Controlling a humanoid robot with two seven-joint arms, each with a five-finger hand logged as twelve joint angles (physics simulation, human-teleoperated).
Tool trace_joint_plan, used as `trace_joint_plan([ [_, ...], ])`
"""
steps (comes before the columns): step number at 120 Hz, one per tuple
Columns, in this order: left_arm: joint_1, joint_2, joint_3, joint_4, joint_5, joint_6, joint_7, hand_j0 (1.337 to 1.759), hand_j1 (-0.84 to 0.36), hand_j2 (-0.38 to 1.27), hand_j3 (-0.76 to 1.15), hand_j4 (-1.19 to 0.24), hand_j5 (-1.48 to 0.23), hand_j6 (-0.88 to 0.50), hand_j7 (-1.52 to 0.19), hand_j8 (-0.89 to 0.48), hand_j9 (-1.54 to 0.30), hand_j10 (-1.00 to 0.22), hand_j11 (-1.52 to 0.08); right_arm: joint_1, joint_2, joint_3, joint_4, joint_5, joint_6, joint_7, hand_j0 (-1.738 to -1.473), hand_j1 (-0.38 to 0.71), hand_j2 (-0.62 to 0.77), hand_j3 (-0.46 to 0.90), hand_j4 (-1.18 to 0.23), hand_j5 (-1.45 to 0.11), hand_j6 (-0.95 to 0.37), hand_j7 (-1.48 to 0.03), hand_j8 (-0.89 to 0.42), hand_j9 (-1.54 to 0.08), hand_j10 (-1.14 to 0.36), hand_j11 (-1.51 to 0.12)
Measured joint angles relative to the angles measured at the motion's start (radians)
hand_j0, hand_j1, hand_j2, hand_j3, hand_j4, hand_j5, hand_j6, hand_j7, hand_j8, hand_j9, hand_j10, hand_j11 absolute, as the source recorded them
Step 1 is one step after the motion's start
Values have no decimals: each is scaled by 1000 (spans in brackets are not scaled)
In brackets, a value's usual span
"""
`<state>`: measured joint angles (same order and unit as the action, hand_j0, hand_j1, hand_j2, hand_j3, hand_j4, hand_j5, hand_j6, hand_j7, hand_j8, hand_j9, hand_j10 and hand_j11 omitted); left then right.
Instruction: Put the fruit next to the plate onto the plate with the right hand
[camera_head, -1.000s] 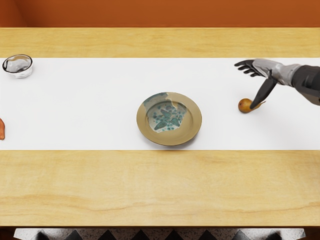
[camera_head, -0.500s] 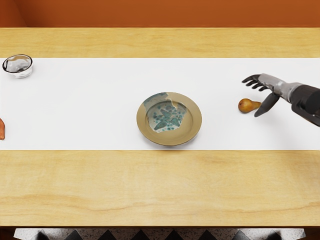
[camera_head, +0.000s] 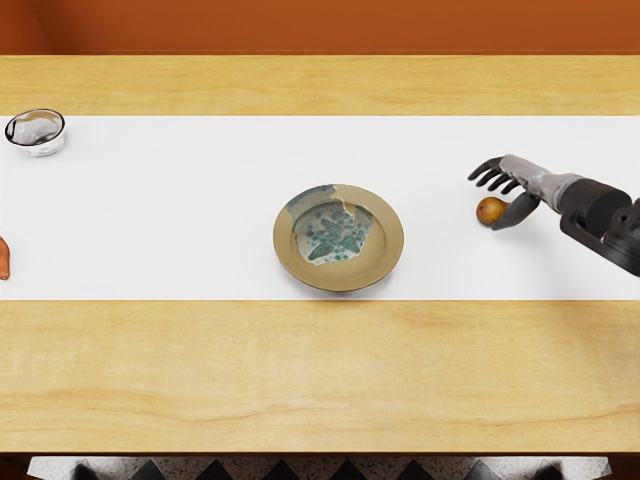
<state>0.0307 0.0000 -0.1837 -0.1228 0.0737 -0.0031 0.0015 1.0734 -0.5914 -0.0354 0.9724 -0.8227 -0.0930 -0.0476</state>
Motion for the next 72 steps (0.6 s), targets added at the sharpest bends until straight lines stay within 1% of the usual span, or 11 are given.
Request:
trace_joint_plan([
  [9, 0, 0, 0, 0, 0, 0, 0, 1658, 325, 4, 0, -21, -27, -21, -27, -21, -27, -21, -27, -2, 1, -1, -2, -9, -4, 0, -1658, 125, -74, 0, -400, -517, -401, -516, -400, -517, -399, -517],
  [20, 0, 0, 0, 0, 0, 0, 0, 1658, 325, 4, 0, -21, -27, -21, -27, -21, -27, -21, -27, -4, 2, -6, -5, -17, -12, 1, -1658, 144, -41, 0, -410, -541, -415, -536, -409, -544, -408, -545],
  [42, 0, 0, 0, 0, 0, 0, 0, 1658, 325, 4, 0, -21, -27, -21, -27, -21, -27, -21, -27, -6, 2, -19, -20, -30, -17, 1, -1658, 153, -24, 0, -424, -561, -429, -555, -423, -563, -422, -565],
  [72, 0, 0, 0, 0, 0, 0, 0, 1658, 325, 4, 0, -21, -27, -21, -27, -21, -27, -21, -27, -12, 4, -21, -32, -37, -19, 0, -1658, 171, -67, 0, -438, -571, -440, -569, -438, -572, -439, -572],
])
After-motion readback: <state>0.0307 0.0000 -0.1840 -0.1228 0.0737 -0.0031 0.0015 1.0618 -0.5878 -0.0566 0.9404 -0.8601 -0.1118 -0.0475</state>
